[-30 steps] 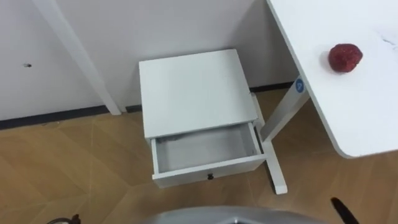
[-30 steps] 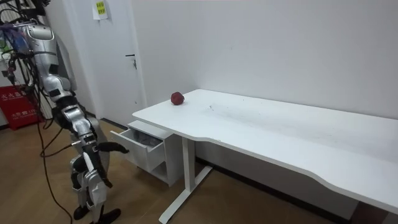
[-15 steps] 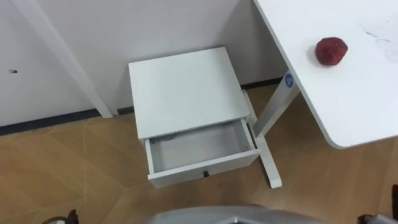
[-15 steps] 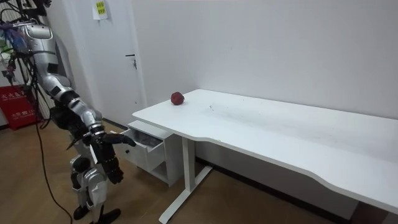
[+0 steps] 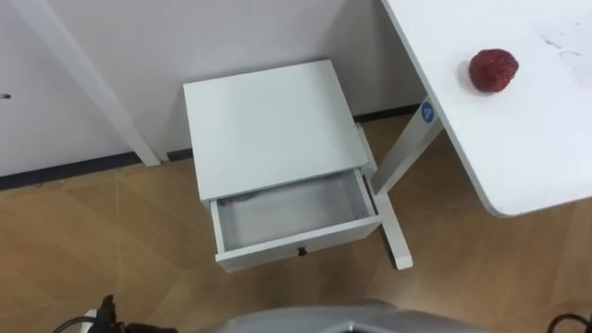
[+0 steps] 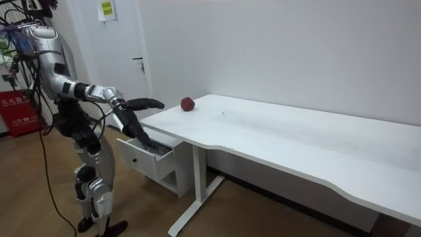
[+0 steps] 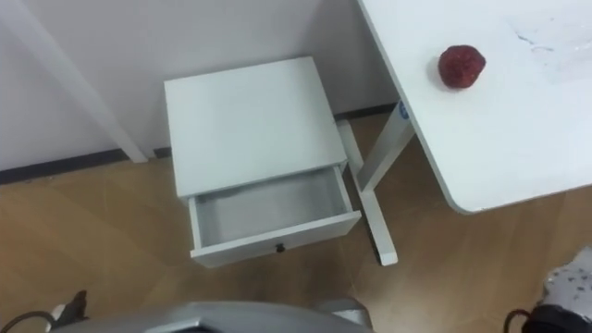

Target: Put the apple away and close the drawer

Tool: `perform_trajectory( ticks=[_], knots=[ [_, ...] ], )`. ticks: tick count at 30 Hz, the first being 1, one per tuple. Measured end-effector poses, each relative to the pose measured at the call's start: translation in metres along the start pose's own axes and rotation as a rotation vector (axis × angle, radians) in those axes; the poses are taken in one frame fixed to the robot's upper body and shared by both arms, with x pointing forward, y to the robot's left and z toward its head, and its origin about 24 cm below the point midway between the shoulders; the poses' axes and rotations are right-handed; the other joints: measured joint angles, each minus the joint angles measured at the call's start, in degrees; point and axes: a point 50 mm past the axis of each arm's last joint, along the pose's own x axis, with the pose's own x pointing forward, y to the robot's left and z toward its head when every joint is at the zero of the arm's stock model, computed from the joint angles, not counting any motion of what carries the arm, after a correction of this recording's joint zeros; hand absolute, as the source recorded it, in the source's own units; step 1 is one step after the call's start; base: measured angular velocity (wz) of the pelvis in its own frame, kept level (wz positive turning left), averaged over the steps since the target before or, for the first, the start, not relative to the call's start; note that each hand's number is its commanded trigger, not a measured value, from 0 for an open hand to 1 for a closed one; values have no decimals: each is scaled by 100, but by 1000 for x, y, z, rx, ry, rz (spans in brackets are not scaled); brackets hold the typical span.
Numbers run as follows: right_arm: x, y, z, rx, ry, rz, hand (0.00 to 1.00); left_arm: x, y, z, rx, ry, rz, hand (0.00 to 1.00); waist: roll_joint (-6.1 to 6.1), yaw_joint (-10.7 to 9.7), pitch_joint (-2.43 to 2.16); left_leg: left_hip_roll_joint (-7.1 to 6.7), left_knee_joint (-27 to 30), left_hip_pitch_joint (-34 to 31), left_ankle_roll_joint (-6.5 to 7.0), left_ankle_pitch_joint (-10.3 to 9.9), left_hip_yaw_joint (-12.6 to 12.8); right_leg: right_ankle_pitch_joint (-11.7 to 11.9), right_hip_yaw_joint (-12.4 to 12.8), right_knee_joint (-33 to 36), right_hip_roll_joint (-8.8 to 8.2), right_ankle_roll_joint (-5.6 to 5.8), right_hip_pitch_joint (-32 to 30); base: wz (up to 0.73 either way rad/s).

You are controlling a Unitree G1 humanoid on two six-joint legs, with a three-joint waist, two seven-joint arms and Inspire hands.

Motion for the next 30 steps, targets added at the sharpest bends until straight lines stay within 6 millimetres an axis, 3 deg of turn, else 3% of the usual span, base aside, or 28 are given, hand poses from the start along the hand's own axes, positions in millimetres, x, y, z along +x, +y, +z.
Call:
perform_trajectory(
  ticks=[6, 10, 14, 18, 30],
  knots=[
    [-6, 29, 17, -232, -220, 116, 0, 1, 0, 2, 7, -6, -22, 0, 5, 144, -14, -1, 27, -156, -5, 22, -65, 5, -56, 12, -2, -5, -105, 4],
    [-16, 52, 6, -334, -245, 253, 0, 1, 0, 1, 45, -6, -45, 0, -34, 156, 7, -1, 26, -104, -6, 23, -95, 5, -77, -2, -4, -5, -80, 0],
    [-24, 66, -2, -412, -244, 384, 0, 3, 2, 7, 48, -21, -46, 0, -69, 302, 4, 1, 13, -71, -6, 23, -96, 5, -82, -8, -6, -5, -65, 0],
    [-31, 73, -14, -485, -213, 493, 0, 3, 6, 6, 55, -20, -37, 0, -165, 433, 46, 2, 14, -64, -7, 23, -102, 23, -120, -112, -13, -11, 9, 2],
    [-54, 100, -36, -767, -254, 843, 0, 2, 8, 1, 70, -9, -34, 0, -154, 614, 35, 1, 7, 20, -7, 23, -181, 58, -188, -200, -15, -6, 195, 2]
  ],
)
